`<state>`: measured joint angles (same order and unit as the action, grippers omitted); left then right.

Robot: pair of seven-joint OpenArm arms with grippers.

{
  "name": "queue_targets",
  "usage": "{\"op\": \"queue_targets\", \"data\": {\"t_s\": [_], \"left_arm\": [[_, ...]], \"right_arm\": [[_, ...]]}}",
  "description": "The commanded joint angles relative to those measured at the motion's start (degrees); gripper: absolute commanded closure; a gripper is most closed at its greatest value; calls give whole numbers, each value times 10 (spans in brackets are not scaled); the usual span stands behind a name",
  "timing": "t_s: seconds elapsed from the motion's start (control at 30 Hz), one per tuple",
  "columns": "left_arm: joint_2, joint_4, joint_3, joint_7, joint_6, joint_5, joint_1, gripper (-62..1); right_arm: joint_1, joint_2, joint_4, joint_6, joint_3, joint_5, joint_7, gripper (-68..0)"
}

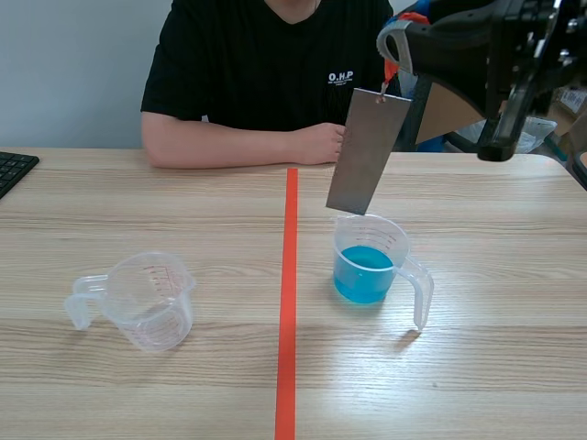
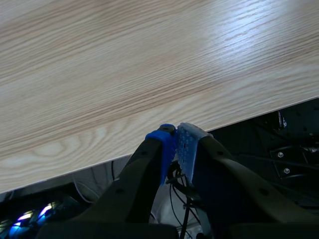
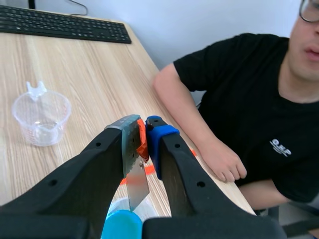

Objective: Do the redox reaction experiment.
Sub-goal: 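Put the plate into the left beaker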

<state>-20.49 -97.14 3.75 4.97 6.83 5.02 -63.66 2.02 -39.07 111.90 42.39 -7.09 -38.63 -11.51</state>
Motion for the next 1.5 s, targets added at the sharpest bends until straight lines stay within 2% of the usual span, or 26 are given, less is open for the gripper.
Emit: {"op": "queue_targets", "data": {"t_s": [0.0, 0.17, 0.37, 0.57, 0.87, 1.0, 1.1, 1.23, 1.33, 1.47], "left_arm": [[-3, -5, -2, 10, -1, 3, -1, -49], [-3, -3, -2, 10, -1, 3, -1, -49], [-3, -3, -2, 10, -1, 3, -1, -49], [-3, -3, -3, 10, -1, 3, -1, -49], [-3, -3, -3, 12, -1, 3, -1, -49], [-3, -3, -5, 12, -4, 3, -1, -49], [-3, -3, -5, 11, -20, 3, -1, -82], [-3, -3, -5, -1, -36, 3, -2, -159], [-3, -3, -6, -2, -36, 3, -2, -213], [-3, -3, -6, -6, -36, 3, -2, -253]], "right_arm": [[19, -3, 8, 3, -8, -8, 8, -15], [45, 15, 8, 3, -41, -8, 5, -15], [85, 51, 8, 3, -95, -6, -21, -15], [126, 96, 8, 2, -154, -2, -51, -15], [177, 173, -6, -23, -242, 14, -87, -15], [195, 210, -26, -25, -273, 26, -97, -15], [205, 235, -42, -25, -293, 32, -103, -15], [214, 264, -63, -25, -317, 51, -105, -15], [218, 283, -81, -25, -329, 63, -107, -15], [218, 307, -104, -25, -342, 79, -110, -15]]}}
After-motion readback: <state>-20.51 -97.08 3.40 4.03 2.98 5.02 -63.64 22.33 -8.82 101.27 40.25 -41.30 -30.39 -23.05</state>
